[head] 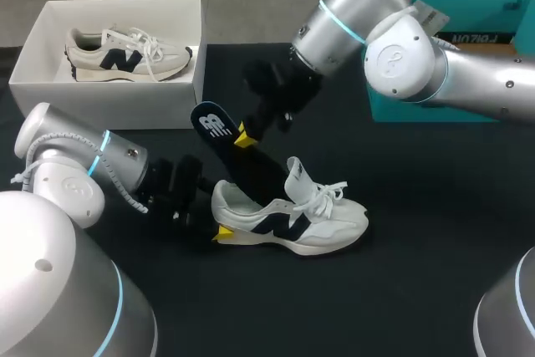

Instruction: Take the shoe out of the shoebox, open the shoe tongue, remove and reinsert the insole, then place the shoe into the shoebox

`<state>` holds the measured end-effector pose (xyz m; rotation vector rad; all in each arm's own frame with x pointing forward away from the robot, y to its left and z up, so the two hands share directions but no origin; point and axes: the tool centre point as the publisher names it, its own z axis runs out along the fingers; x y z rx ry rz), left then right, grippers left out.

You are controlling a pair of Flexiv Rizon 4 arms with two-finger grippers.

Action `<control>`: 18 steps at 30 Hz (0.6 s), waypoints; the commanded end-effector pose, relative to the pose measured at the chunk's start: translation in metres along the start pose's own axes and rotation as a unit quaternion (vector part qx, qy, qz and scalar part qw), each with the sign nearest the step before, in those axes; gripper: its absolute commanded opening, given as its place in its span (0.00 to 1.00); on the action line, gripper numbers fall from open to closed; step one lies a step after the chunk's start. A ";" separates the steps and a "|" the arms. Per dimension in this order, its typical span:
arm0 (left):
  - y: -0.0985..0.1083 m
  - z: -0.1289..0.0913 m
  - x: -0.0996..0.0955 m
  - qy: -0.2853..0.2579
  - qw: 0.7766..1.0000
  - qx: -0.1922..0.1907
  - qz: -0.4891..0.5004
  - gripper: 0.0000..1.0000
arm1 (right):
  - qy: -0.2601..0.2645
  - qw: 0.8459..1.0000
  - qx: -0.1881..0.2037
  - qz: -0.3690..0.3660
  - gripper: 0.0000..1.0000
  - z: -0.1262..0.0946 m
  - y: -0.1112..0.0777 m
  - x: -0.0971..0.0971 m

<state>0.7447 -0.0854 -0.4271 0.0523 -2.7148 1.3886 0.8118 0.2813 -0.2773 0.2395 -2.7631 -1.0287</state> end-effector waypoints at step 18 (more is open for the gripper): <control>0.001 0.002 0.000 0.000 1.000 -0.001 0.000 0.00 | -0.011 0.999 -0.039 -0.007 0.00 -0.021 -0.002 0.001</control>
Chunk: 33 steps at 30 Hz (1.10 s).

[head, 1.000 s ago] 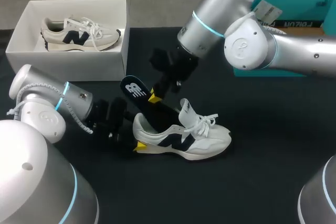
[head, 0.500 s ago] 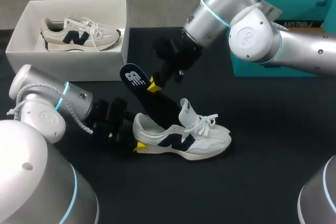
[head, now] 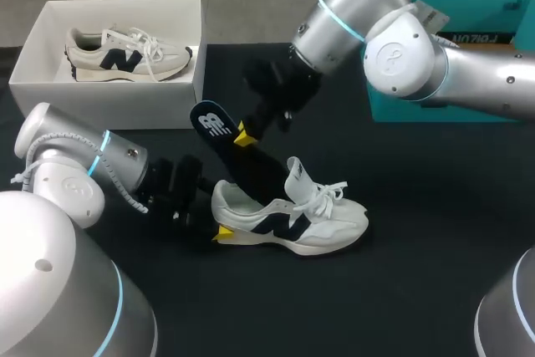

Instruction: Take the shoe out of the shoebox, open the shoe tongue, remove and reinsert the insole, then place the shoe into the shoebox

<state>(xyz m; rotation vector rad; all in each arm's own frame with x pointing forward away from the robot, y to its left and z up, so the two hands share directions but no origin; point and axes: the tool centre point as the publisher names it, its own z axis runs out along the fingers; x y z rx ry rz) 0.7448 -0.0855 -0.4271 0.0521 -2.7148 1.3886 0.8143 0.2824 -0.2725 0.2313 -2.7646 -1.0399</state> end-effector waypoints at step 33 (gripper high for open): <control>0.001 0.002 0.000 0.000 1.000 -0.001 0.000 0.00 | -0.038 0.966 -0.254 -0.015 0.00 -0.183 0.043 0.035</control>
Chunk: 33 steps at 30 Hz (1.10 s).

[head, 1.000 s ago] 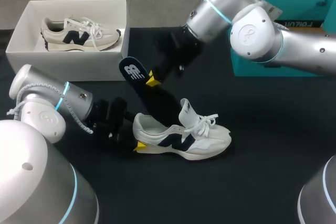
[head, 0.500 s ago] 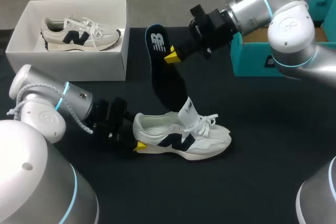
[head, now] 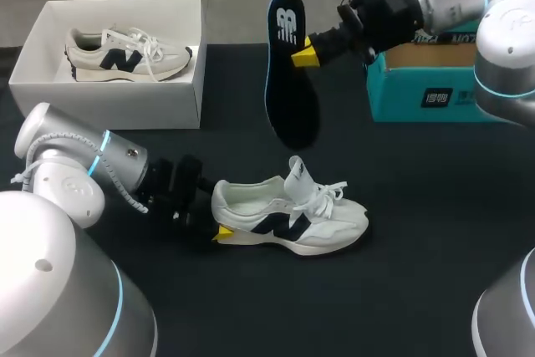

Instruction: Take the shoe out of the shoebox, open the shoe tongue, remove and reinsert the insole, then place the shoe into the shoebox

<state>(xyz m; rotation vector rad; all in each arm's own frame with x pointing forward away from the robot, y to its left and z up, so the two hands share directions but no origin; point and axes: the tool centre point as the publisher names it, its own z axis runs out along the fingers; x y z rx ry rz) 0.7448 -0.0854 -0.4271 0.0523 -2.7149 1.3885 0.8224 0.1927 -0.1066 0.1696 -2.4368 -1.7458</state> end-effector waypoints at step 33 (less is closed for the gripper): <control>0.001 0.002 0.000 0.000 1.000 -0.001 0.000 0.00 | -0.072 0.977 -0.031 0.200 0.00 -0.039 0.029 0.093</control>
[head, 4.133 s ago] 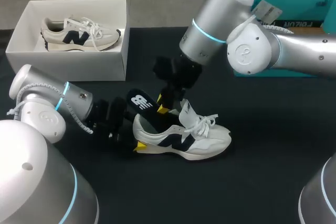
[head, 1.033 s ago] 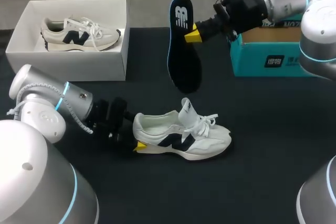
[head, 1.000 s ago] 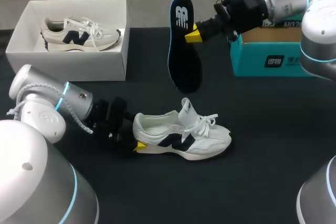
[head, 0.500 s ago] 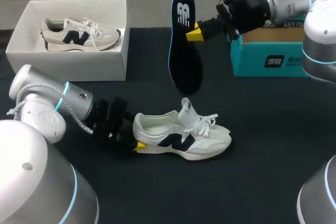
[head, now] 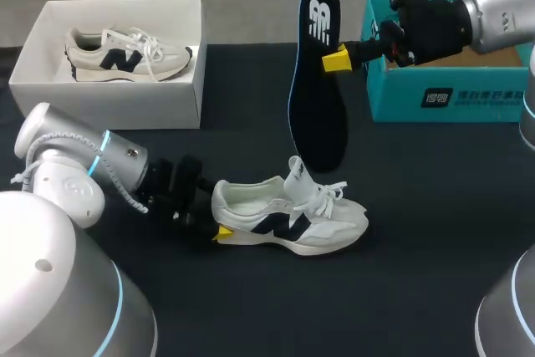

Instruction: Take the shoe out of the shoebox, open the shoe tongue, remove and reinsert the insole, then place the shoe into the shoebox

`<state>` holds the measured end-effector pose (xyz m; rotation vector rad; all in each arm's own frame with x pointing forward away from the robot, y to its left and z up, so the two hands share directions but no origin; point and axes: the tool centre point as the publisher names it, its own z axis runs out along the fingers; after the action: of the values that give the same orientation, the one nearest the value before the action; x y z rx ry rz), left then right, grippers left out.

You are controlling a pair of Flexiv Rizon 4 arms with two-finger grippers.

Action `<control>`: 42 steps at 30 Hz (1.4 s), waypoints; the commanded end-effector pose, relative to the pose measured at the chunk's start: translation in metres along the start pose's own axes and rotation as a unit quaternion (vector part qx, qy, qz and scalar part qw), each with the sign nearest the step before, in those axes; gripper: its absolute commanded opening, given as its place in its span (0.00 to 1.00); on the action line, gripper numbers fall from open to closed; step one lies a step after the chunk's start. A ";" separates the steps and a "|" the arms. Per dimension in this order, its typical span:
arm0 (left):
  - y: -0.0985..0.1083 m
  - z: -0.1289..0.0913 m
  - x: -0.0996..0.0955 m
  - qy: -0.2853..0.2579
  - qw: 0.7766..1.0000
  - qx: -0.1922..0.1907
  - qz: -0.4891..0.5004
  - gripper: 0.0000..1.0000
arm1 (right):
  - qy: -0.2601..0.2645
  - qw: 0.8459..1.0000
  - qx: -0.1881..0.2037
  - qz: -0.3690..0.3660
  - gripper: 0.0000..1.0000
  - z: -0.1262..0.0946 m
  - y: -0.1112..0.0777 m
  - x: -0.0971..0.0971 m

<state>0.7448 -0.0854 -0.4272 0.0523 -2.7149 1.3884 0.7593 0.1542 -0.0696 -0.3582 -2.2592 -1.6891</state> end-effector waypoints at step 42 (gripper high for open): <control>0.001 0.002 0.000 0.000 1.000 -0.001 0.000 0.00 | -0.070 0.995 0.010 0.076 0.00 -0.021 -0.014 0.061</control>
<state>0.7448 -0.0854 -0.4272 0.0522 -2.7149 1.3884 0.6997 0.1304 -0.0529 -0.6419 -2.2773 -1.6128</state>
